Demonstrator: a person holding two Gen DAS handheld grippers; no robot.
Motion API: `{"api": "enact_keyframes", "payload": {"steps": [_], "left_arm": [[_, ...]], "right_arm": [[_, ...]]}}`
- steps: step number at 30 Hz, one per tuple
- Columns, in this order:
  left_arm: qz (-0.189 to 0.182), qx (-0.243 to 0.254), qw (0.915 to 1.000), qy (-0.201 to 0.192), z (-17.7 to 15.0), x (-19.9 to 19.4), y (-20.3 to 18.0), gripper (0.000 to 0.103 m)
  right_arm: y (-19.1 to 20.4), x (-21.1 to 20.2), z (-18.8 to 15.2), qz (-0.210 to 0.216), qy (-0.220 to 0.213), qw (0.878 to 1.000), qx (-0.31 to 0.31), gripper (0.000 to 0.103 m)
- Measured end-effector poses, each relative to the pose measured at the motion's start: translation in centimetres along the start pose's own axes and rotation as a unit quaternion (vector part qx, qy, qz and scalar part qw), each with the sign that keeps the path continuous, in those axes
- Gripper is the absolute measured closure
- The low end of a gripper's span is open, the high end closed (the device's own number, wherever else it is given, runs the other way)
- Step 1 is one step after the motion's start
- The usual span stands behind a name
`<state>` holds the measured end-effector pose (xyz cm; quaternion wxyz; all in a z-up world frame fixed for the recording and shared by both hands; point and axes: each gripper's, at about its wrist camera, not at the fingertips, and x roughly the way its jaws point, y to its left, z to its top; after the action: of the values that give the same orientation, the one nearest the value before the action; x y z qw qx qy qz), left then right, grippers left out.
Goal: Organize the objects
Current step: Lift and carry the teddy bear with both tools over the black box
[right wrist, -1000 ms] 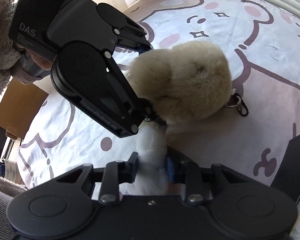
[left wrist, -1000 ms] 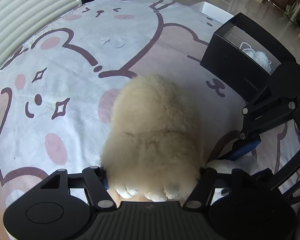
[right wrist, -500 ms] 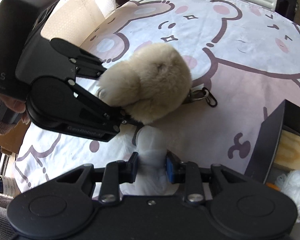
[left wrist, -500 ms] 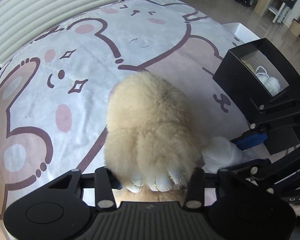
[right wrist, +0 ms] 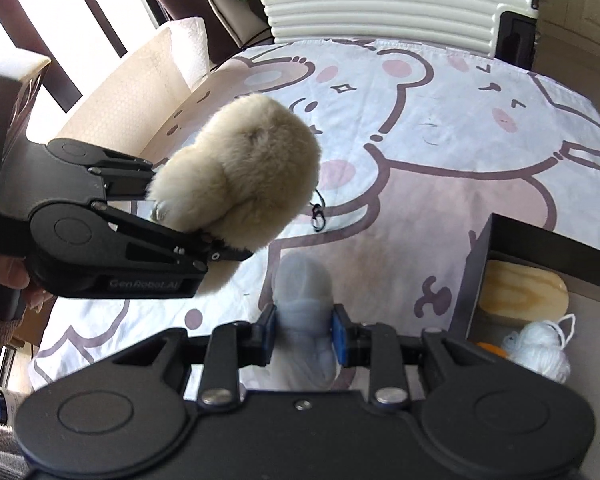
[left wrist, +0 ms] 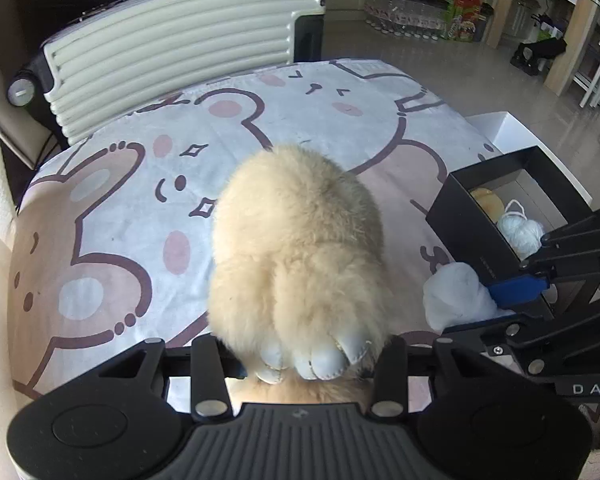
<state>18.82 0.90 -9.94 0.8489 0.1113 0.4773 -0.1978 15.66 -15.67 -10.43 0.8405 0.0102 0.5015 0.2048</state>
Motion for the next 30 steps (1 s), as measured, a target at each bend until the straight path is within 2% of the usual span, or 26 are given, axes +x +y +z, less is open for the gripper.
{"api": "enact_keyframes", "payload": {"steps": [9,19,30], "left_arm": [[0.04,-0.038,0.9984,-0.016,-1.2,-4.2,-0.7,0.06],[0.066,-0.076,0.9944,-0.033,-1.1,-8.8,-2.1,0.06],[0.086,-0.128,0.9873,-0.041,-0.4,-10.6,-2.9,0.059]], "right_arm": [[0.9,-3.6,-0.7,-0.023,-0.041,0.999,0.012,0.074],[1.7,-7.2,-1.4,-0.059,-0.08,0.995,0.008,0.074],[0.6,-10.2,-1.0,-0.079,-0.115,0.99,0.021,0.074]]}}
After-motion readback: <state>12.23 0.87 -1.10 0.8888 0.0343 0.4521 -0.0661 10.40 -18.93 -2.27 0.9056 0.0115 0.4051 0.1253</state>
